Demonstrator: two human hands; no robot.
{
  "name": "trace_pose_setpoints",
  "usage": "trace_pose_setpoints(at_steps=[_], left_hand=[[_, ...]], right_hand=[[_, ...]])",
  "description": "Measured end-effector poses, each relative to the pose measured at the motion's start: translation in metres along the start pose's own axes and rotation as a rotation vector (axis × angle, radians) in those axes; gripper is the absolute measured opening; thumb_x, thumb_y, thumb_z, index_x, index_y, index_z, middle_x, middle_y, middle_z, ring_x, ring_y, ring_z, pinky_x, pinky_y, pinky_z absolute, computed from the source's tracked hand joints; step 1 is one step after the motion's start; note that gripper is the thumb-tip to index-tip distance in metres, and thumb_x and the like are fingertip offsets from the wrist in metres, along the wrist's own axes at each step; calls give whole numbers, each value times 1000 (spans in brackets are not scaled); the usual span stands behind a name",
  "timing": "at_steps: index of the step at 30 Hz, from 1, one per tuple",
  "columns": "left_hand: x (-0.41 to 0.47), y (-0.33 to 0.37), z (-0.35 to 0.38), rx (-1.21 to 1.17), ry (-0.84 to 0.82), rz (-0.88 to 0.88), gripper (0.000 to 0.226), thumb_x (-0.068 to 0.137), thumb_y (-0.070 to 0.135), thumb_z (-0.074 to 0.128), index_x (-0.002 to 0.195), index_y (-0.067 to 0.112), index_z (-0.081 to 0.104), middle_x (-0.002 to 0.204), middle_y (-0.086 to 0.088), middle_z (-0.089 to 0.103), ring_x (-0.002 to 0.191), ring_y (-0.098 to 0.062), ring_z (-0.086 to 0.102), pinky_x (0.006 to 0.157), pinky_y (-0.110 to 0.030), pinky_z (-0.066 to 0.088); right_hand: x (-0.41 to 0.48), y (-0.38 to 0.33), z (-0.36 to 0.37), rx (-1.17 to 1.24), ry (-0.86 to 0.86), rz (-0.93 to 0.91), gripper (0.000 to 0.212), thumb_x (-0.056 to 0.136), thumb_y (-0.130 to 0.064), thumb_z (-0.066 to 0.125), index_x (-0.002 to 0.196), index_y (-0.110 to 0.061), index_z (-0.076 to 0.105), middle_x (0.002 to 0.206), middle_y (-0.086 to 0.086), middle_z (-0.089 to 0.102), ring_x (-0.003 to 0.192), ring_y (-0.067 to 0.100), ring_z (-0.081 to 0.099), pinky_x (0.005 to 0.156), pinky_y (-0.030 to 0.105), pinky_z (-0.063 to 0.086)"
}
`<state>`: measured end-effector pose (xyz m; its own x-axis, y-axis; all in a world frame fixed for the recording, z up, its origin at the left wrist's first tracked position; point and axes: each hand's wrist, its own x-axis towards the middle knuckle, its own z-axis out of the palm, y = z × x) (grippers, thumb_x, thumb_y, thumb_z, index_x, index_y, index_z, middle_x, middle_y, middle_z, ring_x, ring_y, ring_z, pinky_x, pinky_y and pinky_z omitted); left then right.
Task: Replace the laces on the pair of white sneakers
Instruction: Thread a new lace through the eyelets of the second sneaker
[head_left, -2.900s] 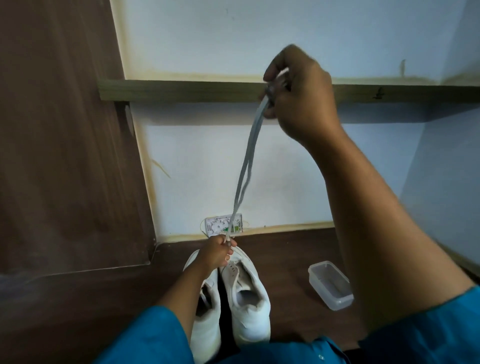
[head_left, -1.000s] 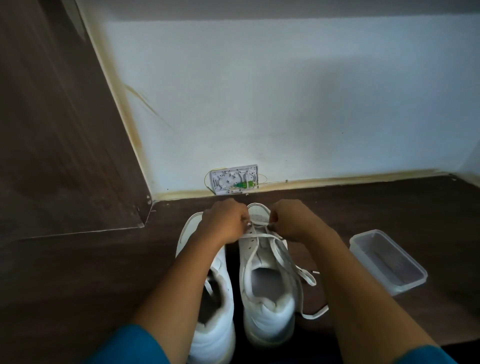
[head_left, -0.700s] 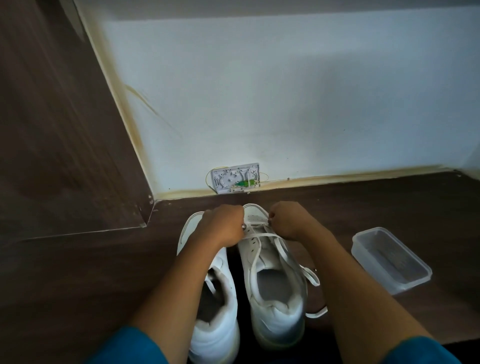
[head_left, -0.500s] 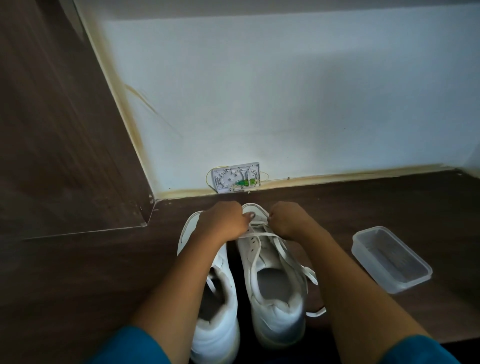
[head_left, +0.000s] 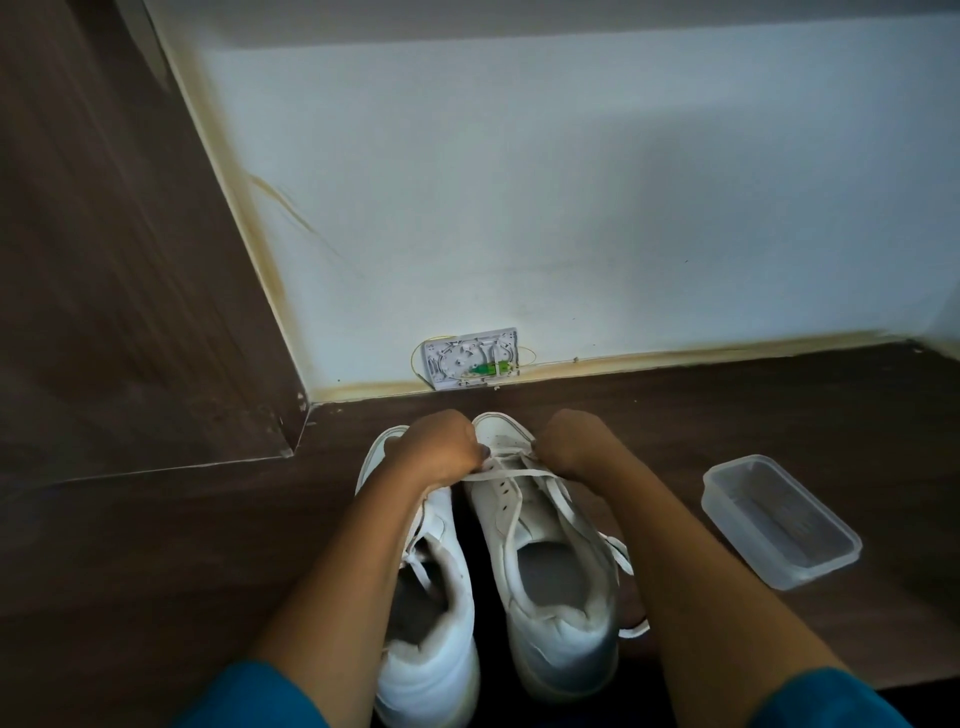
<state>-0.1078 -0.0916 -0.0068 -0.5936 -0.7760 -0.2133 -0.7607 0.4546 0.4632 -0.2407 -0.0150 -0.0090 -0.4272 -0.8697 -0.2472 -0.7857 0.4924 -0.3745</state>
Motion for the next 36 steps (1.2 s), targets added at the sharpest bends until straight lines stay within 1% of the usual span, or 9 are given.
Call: trace_pose_setpoints(at_steps=[4,14,19,21,23,26,30,33,36], left_hand=[[-1,-2,-1,2,24,-16,20,85,26,65,72,11,62,71,-8,55,69,-23,52,64,-25,35],[-1,-9,0,-171,188,-63,31,68,-4,70,52,17,52,59,3,57,64,-19,56,67,-29,48],[-3,-1,-7,-72,-3,-32,19,76,17,62,62,11,52,63,-4,45,60,-23,43,57,-26,32],[-3,0,-6,129,1,-17,31,84,39,59,63,16,54,69,0,52,76,-24,55,76,-35,42],[-4,2,-4,301,63,-19,29,88,45,55,77,18,59,86,4,59,100,-22,56,94,-47,33],[-2,0,-3,291,41,-42,20,88,36,56,84,18,61,89,2,61,100,-24,56,92,-45,34],[0,0,0,230,7,-73,13,85,24,52,78,16,58,85,-2,61,98,-29,58,81,-37,37],[-6,9,0,294,22,-122,21,89,25,44,104,19,56,123,-3,54,128,-31,37,90,-45,27],[-11,13,0,315,24,-139,19,90,24,38,102,18,52,115,-3,51,127,-31,31,94,-47,25]], right_hand=[[-3,0,0,66,38,68,36,85,-7,48,51,-10,38,55,2,41,56,18,42,44,23,26],[-1,1,1,255,40,142,32,83,-12,57,53,-11,46,57,0,46,52,11,43,45,20,32],[0,5,2,439,12,156,24,82,-9,61,61,-15,49,65,0,50,60,12,48,61,22,45],[-1,4,1,460,14,149,24,83,-10,60,61,-15,49,64,0,50,57,10,45,57,20,42],[-2,3,0,469,8,143,22,82,-10,60,63,-13,51,64,0,50,55,10,45,54,19,41],[-6,1,-4,479,-15,131,7,82,-10,60,77,-6,61,63,0,52,54,9,46,53,18,41],[-14,-4,-16,473,-86,96,18,83,-8,61,97,3,65,61,1,53,50,10,49,43,16,42],[-21,-8,-27,468,-111,-1,15,84,-1,54,78,2,67,59,5,49,49,14,43,40,18,37],[-28,-8,-37,520,-116,-80,32,83,2,51,55,-9,60,46,1,44,47,14,35,49,24,30]])
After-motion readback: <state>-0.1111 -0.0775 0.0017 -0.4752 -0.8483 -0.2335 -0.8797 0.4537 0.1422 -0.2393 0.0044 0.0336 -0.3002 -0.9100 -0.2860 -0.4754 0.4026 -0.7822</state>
